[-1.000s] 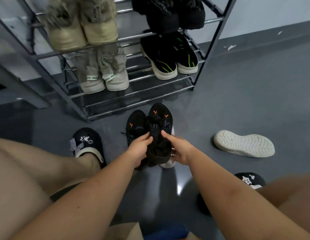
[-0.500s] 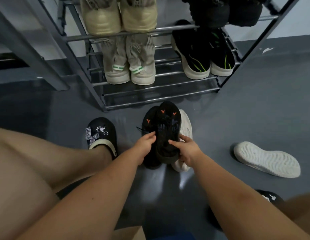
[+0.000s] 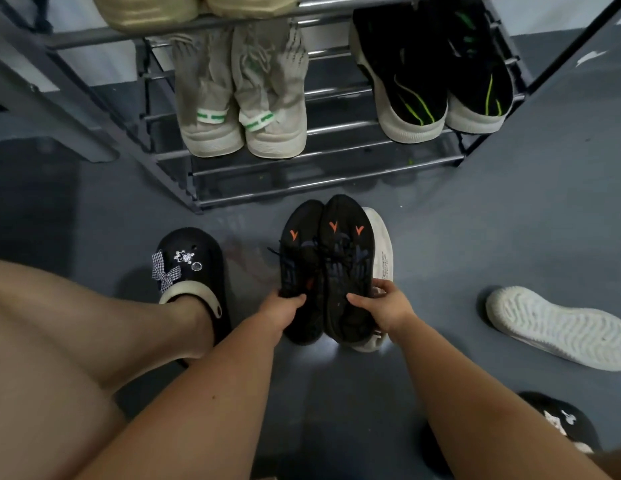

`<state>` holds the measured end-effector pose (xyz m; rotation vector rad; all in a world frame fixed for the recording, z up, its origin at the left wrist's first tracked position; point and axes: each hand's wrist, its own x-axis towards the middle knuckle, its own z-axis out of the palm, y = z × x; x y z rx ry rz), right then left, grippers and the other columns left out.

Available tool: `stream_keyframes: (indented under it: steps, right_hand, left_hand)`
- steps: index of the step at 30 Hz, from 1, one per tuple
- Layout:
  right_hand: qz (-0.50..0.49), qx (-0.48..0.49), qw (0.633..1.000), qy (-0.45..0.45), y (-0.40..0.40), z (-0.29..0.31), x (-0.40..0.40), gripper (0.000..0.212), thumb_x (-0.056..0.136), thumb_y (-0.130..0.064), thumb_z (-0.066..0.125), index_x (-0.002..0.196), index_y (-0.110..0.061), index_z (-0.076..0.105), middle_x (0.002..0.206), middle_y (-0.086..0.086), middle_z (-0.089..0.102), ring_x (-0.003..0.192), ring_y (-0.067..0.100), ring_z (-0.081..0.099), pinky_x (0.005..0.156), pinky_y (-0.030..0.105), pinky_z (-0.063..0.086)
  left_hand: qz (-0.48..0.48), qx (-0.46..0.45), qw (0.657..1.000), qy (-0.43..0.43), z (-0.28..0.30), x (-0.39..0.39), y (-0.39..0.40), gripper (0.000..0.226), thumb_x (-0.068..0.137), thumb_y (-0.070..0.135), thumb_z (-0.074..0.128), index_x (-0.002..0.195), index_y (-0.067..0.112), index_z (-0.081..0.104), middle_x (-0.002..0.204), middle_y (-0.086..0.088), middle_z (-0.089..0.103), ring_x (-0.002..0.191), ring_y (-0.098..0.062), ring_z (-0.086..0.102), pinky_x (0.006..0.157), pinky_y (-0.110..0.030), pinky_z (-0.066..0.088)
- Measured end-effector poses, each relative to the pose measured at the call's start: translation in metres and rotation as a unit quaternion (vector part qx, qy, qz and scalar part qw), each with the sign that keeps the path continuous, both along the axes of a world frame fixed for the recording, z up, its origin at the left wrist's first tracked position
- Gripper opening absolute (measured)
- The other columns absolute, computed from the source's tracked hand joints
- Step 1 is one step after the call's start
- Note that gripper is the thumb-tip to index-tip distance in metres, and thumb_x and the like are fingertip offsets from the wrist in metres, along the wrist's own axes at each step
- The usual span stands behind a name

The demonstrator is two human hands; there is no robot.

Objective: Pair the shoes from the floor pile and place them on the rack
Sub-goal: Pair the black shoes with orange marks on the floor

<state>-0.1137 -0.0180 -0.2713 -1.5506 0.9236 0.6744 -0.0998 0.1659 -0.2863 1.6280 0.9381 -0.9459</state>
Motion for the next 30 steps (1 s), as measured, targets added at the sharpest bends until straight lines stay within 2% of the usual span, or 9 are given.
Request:
stream_keyframes:
  steps: [7, 11, 14, 18, 20, 23, 26, 28, 30]
  right_hand:
    - [-0.017, 0.041, 0.999, 0.021, -0.010, -0.003, 0.008, 0.053, 0.078, -0.008, 0.076, 0.124, -0.010, 0.051, 0.113, 0.007, 0.060, 0.093, 0.024, 0.059, 0.080, 0.036, 0.050]
    - [-0.034, 0.066, 0.997, 0.024, -0.011, 0.011, 0.010, 0.048, 0.081, -0.003, 0.071, 0.125, -0.006, 0.051, 0.103, 0.007, 0.060, 0.091, 0.025, 0.059, 0.070, 0.038, 0.052]
    - [-0.020, 0.045, 0.999, 0.018, -0.010, 0.022, 0.010, 0.048, 0.082, -0.008, 0.072, 0.126, -0.008, 0.052, 0.109, 0.013, 0.064, 0.099, 0.032, 0.063, 0.084, 0.047, 0.054]
    - [-0.019, 0.037, 0.999, -0.002, -0.003, 0.039, 0.004, 0.050, 0.082, -0.011, 0.072, 0.128, -0.009, 0.052, 0.105, 0.013, 0.063, 0.092, 0.028, 0.061, 0.079, 0.041, 0.052]
    - [-0.006, 0.037, 0.999, -0.010, 0.005, 0.049, 0.001, 0.052, 0.082, -0.014, 0.073, 0.129, -0.010, 0.053, 0.112, 0.014, 0.065, 0.096, 0.030, 0.063, 0.083, 0.042, 0.053]
    - [0.020, 0.028, 0.999, -0.030, 0.017, 0.067, -0.001, 0.041, 0.084, -0.016, 0.071, 0.123, -0.010, 0.059, 0.108, 0.012, 0.066, 0.100, 0.031, 0.061, 0.094, 0.048, 0.050]
    - [0.032, 0.024, 0.998, -0.053, 0.031, 0.089, -0.001, 0.032, 0.087, -0.014, 0.066, 0.118, -0.010, 0.061, 0.102, 0.012, 0.063, 0.095, 0.028, 0.058, 0.092, 0.047, 0.049]
    - [0.043, 0.016, 0.997, -0.061, 0.039, 0.101, 0.000, 0.029, 0.089, -0.014, 0.064, 0.117, -0.008, 0.061, 0.102, 0.014, 0.063, 0.093, 0.028, 0.057, 0.093, 0.047, 0.048]
    - [0.046, 0.017, 0.997, -0.063, 0.045, 0.112, 0.000, 0.029, 0.090, -0.015, 0.063, 0.117, -0.004, 0.060, 0.098, 0.013, 0.063, 0.088, 0.027, 0.058, 0.090, 0.045, 0.049]
  left_hand:
    - [0.066, -0.004, 0.998, 0.023, -0.014, -0.001, 0.005, 0.051, 0.085, 0.035, 0.066, 0.128, 0.009, 0.056, 0.127, -0.011, 0.061, 0.113, -0.029, 0.059, 0.102, -0.042, 0.046]
    - [0.070, -0.012, 0.997, -0.004, 0.000, 0.003, 0.007, 0.037, 0.093, 0.026, 0.056, 0.123, 0.004, 0.057, 0.123, -0.014, 0.062, 0.114, -0.032, 0.058, 0.102, -0.047, 0.045]
    - [0.041, -0.005, 0.999, -0.020, 0.022, 0.004, 0.013, 0.035, 0.096, 0.026, 0.051, 0.124, 0.006, 0.056, 0.124, -0.015, 0.060, 0.116, -0.034, 0.056, 0.101, -0.047, 0.045]
    - [0.026, -0.002, 0.999, -0.040, 0.046, -0.001, 0.029, 0.035, 0.097, 0.029, 0.048, 0.123, 0.006, 0.055, 0.124, -0.017, 0.059, 0.115, -0.035, 0.055, 0.096, -0.047, 0.049]
    - [0.030, -0.005, 0.998, -0.059, 0.060, -0.007, 0.037, 0.033, 0.098, 0.027, 0.048, 0.121, 0.004, 0.055, 0.120, -0.017, 0.059, 0.113, -0.034, 0.056, 0.094, -0.044, 0.049]
    - [0.038, -0.001, 0.995, -0.092, 0.078, -0.016, 0.049, 0.031, 0.097, 0.027, 0.049, 0.114, 0.002, 0.056, 0.113, -0.018, 0.057, 0.105, -0.033, 0.058, 0.085, -0.044, 0.050]
    - [0.060, -0.003, 0.992, -0.114, 0.100, -0.020, 0.059, 0.026, 0.098, 0.026, 0.048, 0.098, 0.003, 0.060, 0.107, -0.019, 0.058, 0.085, -0.028, 0.057, 0.070, -0.042, 0.052]
    - [0.068, 0.009, 0.990, -0.122, 0.111, -0.020, 0.063, 0.034, 0.098, 0.026, 0.048, 0.113, -0.003, 0.058, 0.100, -0.018, 0.059, 0.087, -0.029, 0.057, 0.069, -0.043, 0.053]
    - [0.071, 0.004, 0.989, -0.129, 0.125, -0.021, 0.063, 0.036, 0.099, 0.025, 0.045, 0.119, -0.004, 0.055, 0.088, -0.014, 0.057, 0.078, -0.027, 0.055, 0.058, -0.036, 0.048]
